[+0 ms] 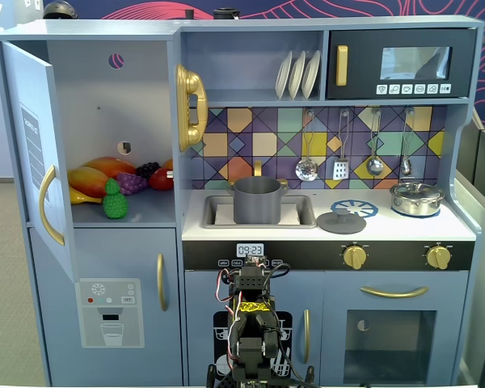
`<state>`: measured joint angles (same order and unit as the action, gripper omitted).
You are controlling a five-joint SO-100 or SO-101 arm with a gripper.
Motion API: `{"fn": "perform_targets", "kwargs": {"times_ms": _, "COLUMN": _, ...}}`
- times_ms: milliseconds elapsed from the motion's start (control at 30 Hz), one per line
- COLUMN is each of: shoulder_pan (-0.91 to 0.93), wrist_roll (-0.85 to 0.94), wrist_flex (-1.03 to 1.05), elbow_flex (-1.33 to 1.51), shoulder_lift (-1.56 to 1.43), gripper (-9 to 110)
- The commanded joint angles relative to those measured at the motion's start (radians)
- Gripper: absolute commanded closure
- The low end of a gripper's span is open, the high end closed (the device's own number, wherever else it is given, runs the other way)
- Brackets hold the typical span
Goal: Pick up the green pineapple from the left cabinet and place it in the gray recipient
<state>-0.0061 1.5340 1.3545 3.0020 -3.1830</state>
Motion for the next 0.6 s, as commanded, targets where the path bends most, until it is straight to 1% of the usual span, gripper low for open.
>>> {"fn": "perform_targets", "kwargs": {"times_ms": 0, "shoulder_pan": 0.046, "wrist_roll": -0.023, "wrist_flex": 0.175, "elbow_flex": 0.000, "shoulder_lift": 0.005, "gripper": 101}}
{"fn": "perform_targets", "kwargs": {"times_ms": 400, "shoulder_pan": 0.048, "wrist_roll": -0.003, "wrist_flex": 0.175, "elbow_flex": 0.000, "shoulder_lift": 0.005, "gripper": 101}}
{"fn": "perform_targets", "kwargs": {"times_ms": 467, "shoulder_pan": -0.021, "wrist_roll": 0.035, "wrist_flex": 0.152, "elbow_flex": 0.000, "shoulder_lift": 0.005, "gripper": 101}}
{"fn": "perform_targets", "kwargs": {"times_ms": 500, "shoulder_pan": -0.072, "wrist_roll": 0.038, "wrist_flex": 0.121, "elbow_flex": 0.000, "shoulder_lift": 0.005, "gripper": 97}}
{"fn": "perform_targets", "kwargs": {"times_ms": 567, "shoulder_pan": -0.213, "wrist_roll": 0.057, "wrist_flex": 0.018, "elbow_flex": 0.000, "shoulder_lift": 0.006, "gripper": 95}}
